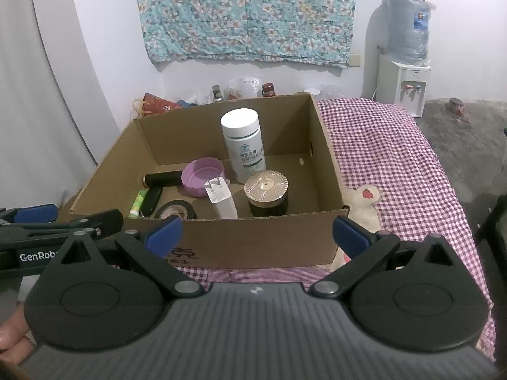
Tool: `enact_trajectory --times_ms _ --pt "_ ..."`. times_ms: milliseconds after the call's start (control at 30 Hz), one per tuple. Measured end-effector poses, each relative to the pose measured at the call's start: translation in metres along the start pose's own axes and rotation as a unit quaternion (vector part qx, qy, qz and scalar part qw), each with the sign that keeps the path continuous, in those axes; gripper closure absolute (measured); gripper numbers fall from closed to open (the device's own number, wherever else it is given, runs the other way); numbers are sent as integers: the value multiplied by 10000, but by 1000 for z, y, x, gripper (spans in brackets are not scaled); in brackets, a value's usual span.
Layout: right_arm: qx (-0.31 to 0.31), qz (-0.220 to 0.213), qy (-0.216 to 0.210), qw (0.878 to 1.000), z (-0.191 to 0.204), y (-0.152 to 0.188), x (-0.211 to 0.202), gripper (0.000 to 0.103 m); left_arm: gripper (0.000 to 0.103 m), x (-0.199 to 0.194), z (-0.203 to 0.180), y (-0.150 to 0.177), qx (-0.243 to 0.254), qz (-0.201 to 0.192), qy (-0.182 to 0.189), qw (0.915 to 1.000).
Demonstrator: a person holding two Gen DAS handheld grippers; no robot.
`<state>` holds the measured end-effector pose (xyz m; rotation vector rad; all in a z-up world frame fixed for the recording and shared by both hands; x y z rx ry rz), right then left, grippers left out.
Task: Organize rigid objects
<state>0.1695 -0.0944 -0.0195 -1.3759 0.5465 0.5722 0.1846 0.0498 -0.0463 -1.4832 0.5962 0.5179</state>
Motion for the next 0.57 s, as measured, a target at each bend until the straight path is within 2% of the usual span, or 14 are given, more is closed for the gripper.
enact_trajectory --times_ms 567 --pt "20 49 -10 10000 0 0 2 1 0 0 1 2 -5 38 -9 10000"
Point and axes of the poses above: each gripper's, at about its wrist camera, not at the fingertips, and x roughly the way its jaws point, z to its left, y to its underside, the point moved 4 cm from there along x, roughly the way its jaws point, and after that the axes turned 2 degrees about z, right-handed, at the moved point
